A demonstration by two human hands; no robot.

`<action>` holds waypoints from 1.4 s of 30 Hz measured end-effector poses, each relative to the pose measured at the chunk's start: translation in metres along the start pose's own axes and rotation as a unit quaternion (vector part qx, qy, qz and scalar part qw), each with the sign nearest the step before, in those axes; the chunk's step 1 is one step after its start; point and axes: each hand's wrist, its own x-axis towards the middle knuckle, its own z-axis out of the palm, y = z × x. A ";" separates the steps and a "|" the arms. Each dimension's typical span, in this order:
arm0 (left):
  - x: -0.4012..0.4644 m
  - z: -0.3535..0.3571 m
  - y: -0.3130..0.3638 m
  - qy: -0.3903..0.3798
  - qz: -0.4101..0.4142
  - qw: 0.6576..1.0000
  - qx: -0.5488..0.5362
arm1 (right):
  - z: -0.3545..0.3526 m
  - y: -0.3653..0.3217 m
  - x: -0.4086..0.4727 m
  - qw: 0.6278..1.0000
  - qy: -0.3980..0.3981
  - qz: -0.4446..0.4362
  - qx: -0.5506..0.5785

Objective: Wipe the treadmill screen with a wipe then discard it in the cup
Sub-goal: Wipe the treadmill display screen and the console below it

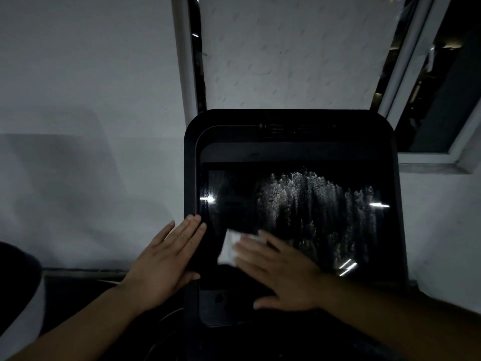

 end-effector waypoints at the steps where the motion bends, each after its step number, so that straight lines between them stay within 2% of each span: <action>1: 0.000 0.001 0.000 0.001 0.001 1.000 0.000 | 0.004 -0.006 -0.007 1.000 -0.006 -0.026 -0.003; 4: -0.001 0.001 -0.001 -0.003 0.003 1.000 -0.003 | 0.000 0.018 0.001 0.998 -0.015 -0.046 -0.030; 7: -0.001 -0.001 0.000 -0.003 0.000 1.000 -0.001 | -0.025 0.073 0.033 0.994 -0.014 0.069 -0.087; 10: 0.000 -0.002 0.001 -0.005 -0.004 1.000 -0.003 | -0.034 0.088 0.046 0.988 0.017 0.139 -0.067; 12: 0.000 -0.001 0.000 -0.003 -0.005 1.000 -0.002 | -0.023 0.061 0.044 0.994 0.028 0.103 -0.038; 14: -0.001 0.000 0.000 -0.005 -0.004 1.000 -0.003 | -0.013 0.028 0.038 0.999 0.009 0.014 -0.033; 16: -0.001 0.001 -0.001 -0.006 0.000 1.000 -0.001 | -0.017 0.029 0.050 0.999 0.008 -0.014 -0.040; 20: -0.001 0.000 0.000 -0.005 -0.004 1.000 0.000 | -0.046 0.072 0.107 0.988 0.050 0.139 -0.049; 22: -0.001 0.000 0.000 -0.003 -0.005 1.000 -0.001 | -0.047 0.068 0.117 0.984 0.056 0.166 -0.026; 28: -0.002 0.003 0.000 0.004 0.000 1.000 -0.012 | 0.000 -0.034 0.032 0.999 0.015 0.034 -0.021; 32: -0.003 0.002 0.000 0.003 -0.001 1.000 -0.007 | 0.005 -0.017 -0.004 1.000 -0.009 -0.010 -0.018; 38: -0.002 0.001 0.002 0.003 -0.005 1.000 0.001 | -0.030 0.090 0.023 0.987 -0.017 0.139 -0.078; 42: -0.002 0.000 0.002 -0.001 -0.009 1.000 -0.003 | -0.028 0.073 0.019 0.983 0.003 0.176 -0.046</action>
